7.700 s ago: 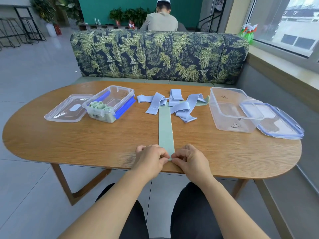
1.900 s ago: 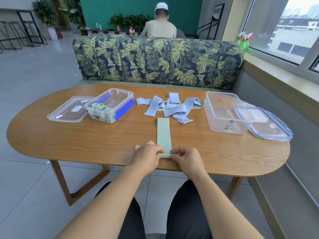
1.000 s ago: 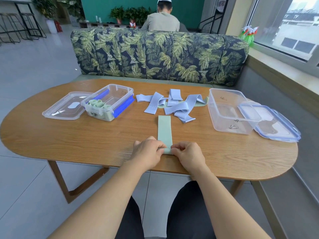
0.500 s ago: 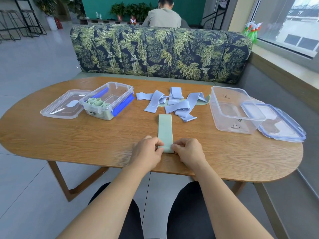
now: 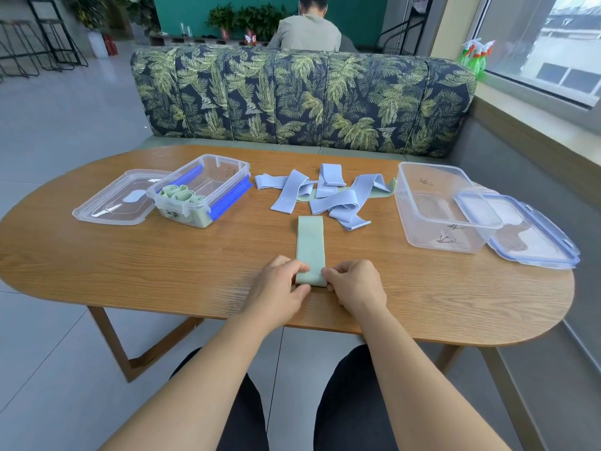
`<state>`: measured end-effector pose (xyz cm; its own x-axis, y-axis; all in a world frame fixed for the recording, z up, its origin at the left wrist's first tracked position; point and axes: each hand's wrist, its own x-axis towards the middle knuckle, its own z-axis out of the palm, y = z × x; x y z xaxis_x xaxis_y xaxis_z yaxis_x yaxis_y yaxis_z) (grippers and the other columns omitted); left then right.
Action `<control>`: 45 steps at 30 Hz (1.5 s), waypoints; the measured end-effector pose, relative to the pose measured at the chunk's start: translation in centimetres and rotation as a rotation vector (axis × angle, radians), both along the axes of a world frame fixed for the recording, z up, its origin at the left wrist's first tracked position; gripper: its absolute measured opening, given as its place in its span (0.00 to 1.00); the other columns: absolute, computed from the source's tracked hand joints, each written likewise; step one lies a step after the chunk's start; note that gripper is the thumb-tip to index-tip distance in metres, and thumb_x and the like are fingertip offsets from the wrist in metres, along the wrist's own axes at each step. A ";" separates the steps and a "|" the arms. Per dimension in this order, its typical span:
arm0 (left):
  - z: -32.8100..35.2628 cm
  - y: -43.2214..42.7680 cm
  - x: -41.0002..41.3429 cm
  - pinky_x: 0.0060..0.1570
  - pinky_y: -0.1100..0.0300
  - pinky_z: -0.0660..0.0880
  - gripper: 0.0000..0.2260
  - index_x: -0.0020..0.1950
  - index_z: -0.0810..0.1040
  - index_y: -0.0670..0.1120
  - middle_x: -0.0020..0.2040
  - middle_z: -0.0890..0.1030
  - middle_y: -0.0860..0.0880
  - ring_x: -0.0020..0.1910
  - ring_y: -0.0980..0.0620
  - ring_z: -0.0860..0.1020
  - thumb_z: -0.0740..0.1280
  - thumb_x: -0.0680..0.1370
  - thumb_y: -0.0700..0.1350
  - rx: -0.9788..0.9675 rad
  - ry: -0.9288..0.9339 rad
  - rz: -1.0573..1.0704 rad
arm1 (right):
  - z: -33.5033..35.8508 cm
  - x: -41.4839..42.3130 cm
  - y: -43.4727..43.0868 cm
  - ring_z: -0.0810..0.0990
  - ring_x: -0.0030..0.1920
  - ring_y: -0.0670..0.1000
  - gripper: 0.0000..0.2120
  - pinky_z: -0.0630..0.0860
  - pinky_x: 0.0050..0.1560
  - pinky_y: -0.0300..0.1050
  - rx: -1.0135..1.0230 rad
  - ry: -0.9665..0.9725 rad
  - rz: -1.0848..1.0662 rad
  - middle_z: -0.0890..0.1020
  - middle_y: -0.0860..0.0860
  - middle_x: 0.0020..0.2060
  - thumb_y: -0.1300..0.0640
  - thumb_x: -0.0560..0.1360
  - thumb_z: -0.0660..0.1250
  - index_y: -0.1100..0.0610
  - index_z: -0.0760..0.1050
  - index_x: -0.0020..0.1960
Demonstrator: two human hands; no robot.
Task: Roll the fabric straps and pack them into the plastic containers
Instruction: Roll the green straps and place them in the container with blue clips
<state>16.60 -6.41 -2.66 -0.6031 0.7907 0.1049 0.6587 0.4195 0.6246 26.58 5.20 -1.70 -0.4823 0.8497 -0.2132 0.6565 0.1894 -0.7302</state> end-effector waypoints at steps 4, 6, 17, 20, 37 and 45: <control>-0.1 0.1 -0.1 0.54 0.58 0.72 0.11 0.59 0.78 0.52 0.54 0.73 0.55 0.52 0.53 0.74 0.68 0.77 0.45 0.014 0.037 0.009 | 0.2 -0.4 0.1 0.80 0.38 0.53 0.12 0.76 0.44 0.46 0.000 -0.010 -0.021 0.84 0.49 0.38 0.45 0.72 0.67 0.52 0.79 0.36; 0.1 0.3 -0.3 0.53 0.58 0.72 0.11 0.59 0.79 0.51 0.52 0.72 0.55 0.51 0.54 0.73 0.68 0.78 0.45 0.008 0.032 0.009 | 0.2 -0.4 0.0 0.81 0.39 0.53 0.13 0.76 0.44 0.45 0.007 -0.011 -0.031 0.83 0.49 0.37 0.45 0.73 0.67 0.52 0.79 0.35; 0.4 0.9 -1.3 0.51 0.62 0.68 0.11 0.60 0.80 0.47 0.52 0.72 0.52 0.50 0.53 0.73 0.68 0.78 0.45 0.000 0.020 -0.024 | -0.1 1.2 -0.6 0.78 0.45 0.44 0.07 0.71 0.44 0.44 0.093 0.102 0.146 0.79 0.39 0.36 0.50 0.74 0.69 0.45 0.79 0.52; 0.6 0.7 -1.3 0.55 0.61 0.69 0.12 0.61 0.80 0.46 0.54 0.74 0.50 0.53 0.50 0.75 0.67 0.78 0.45 -0.020 0.010 -0.046 | -0.1 1.3 -0.6 0.78 0.47 0.46 0.05 0.74 0.48 0.46 0.111 0.085 0.190 0.79 0.40 0.38 0.50 0.75 0.69 0.46 0.79 0.50; 1.2 -0.8 -0.4 0.54 0.56 0.72 0.10 0.58 0.76 0.50 0.53 0.75 0.55 0.52 0.54 0.75 0.67 0.78 0.47 -0.037 0.021 -0.053 | -0.2 2.1 -0.9 0.78 0.42 0.43 0.03 0.76 0.47 0.46 0.056 0.077 0.188 0.80 0.40 0.36 0.49 0.73 0.71 0.43 0.78 0.42; 1.0 -0.1 -0.6 0.50 0.55 0.75 0.05 0.51 0.81 0.49 0.50 0.75 0.53 0.45 0.53 0.76 0.68 0.77 0.47 0.005 -0.040 0.025 | -0.4 1.4 -0.7 0.77 0.37 0.41 0.07 0.73 0.44 0.46 -0.048 0.194 0.139 0.79 0.41 0.33 0.51 0.72 0.71 0.45 0.77 0.49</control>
<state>15.99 -6.47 -1.67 -0.6267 0.7747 0.0842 0.6222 0.4323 0.6526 28.03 4.49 -2.13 -0.6296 0.7635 -0.1438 0.4730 0.2298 -0.8506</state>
